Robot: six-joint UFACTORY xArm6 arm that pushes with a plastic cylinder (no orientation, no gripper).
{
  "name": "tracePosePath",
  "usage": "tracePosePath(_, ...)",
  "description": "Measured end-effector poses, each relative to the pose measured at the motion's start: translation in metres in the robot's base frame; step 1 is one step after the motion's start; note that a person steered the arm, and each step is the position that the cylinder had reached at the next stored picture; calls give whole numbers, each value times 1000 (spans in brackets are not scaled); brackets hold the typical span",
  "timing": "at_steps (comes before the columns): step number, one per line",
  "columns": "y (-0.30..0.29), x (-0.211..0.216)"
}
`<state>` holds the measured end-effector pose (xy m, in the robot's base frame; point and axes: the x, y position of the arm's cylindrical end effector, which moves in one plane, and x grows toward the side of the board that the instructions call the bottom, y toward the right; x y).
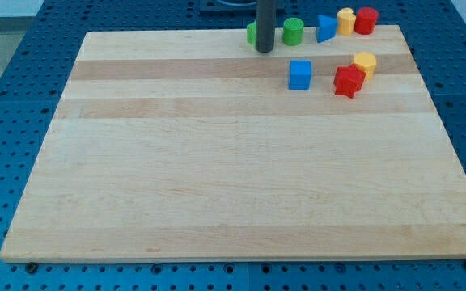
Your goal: Move your arm towards the red star
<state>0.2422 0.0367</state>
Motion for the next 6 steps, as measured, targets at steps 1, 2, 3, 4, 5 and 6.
tracePosePath(1, -2, 0)
tracePosePath(2, -2, 0)
tracePosePath(3, -2, -3)
tracePosePath(4, -2, 10)
tracePosePath(5, -2, 76)
tracePosePath(6, 8, 146)
